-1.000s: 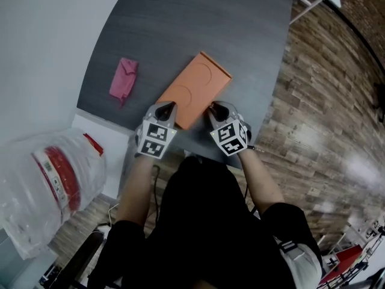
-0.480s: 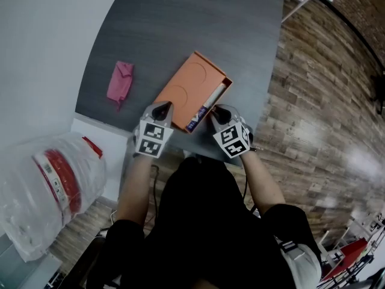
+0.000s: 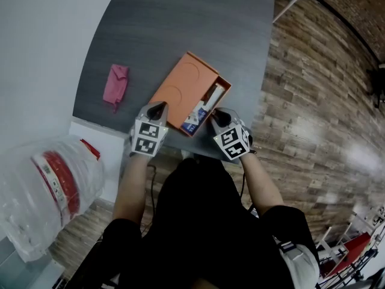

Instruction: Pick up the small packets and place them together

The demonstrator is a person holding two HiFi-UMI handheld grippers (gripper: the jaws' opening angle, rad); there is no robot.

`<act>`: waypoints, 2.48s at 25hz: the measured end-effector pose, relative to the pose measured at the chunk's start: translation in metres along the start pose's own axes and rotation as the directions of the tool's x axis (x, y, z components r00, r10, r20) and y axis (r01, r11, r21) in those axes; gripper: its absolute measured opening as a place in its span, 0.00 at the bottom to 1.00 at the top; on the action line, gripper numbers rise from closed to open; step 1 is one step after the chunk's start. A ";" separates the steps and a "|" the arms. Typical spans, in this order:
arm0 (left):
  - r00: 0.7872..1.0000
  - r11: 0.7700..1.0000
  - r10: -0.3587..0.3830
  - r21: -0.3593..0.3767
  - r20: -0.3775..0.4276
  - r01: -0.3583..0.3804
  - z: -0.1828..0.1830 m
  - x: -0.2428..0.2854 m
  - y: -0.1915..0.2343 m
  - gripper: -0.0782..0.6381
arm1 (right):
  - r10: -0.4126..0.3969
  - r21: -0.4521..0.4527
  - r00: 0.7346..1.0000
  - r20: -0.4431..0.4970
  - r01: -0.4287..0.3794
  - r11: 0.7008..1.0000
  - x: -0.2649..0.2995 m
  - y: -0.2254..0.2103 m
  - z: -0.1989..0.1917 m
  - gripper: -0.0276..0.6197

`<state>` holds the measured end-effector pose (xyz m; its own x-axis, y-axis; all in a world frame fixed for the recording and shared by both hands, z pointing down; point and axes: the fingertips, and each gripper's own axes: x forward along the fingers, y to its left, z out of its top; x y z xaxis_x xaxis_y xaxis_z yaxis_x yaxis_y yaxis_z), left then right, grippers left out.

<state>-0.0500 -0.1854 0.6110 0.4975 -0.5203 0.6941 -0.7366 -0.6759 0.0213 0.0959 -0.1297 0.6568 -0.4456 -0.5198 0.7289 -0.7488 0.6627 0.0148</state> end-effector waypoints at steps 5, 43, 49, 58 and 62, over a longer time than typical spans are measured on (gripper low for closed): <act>1.000 1.000 0.007 -0.001 -0.002 -0.007 0.000 0.000 0.001 0.11 | -0.012 0.015 1.000 0.003 0.012 1.000 -0.001 -0.001 -0.003 0.16; 1.000 1.000 0.010 0.001 -0.007 -0.010 -0.003 0.003 0.005 0.11 | -0.023 0.002 0.999 -0.044 0.023 1.000 -0.028 -0.009 -0.039 0.16; 1.000 1.000 0.009 0.003 -0.007 -0.009 -0.003 0.003 0.007 0.11 | -0.033 0.018 0.999 -0.030 0.034 0.999 -0.035 -0.010 -0.046 0.16; 1.000 1.000 0.012 0.001 -0.001 -0.012 -0.001 0.005 0.007 0.11 | -0.048 0.005 0.997 -0.069 0.048 0.999 -0.040 -0.014 -0.053 0.25; 1.000 1.000 0.013 0.001 -0.003 -0.013 -0.004 0.007 0.006 0.11 | -0.084 0.003 0.994 -0.063 0.084 0.996 -0.062 -0.027 -0.052 0.25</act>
<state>-0.0529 -0.1910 0.6186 0.4868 -0.5272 0.6965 -0.7425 -0.6697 0.0120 0.1690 -0.0874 0.6471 -0.3495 -0.5383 0.7668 -0.7848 0.6153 0.0742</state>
